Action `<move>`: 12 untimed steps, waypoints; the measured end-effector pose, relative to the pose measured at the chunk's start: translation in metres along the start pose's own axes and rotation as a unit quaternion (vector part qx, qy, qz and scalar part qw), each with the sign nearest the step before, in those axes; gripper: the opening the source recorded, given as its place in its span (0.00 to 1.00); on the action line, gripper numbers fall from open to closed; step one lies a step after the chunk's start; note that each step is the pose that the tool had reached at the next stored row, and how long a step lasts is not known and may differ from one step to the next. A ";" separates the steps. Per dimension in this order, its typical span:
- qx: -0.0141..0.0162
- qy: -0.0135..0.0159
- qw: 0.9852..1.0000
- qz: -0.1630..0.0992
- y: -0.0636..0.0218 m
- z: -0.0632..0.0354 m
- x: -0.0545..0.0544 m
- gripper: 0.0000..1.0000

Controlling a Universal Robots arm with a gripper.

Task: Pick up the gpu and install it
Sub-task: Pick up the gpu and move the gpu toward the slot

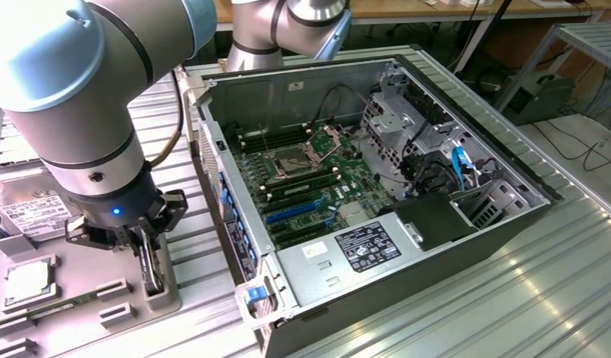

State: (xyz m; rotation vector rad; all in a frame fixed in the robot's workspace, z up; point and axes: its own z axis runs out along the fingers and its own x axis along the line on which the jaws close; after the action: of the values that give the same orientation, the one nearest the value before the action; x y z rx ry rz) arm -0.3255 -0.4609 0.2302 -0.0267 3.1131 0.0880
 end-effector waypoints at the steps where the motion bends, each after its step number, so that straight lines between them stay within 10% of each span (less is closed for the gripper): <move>1: 0.000 0.000 1.000 0.000 0.0000 0.0000 0.000 0.28; 12: 0.000 0.000 1.000 0.000 0.0006 -0.0103 0.000 0.28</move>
State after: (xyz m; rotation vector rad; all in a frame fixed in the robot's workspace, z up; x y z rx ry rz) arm -0.3255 -0.4609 0.2405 -0.0266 3.1131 0.0880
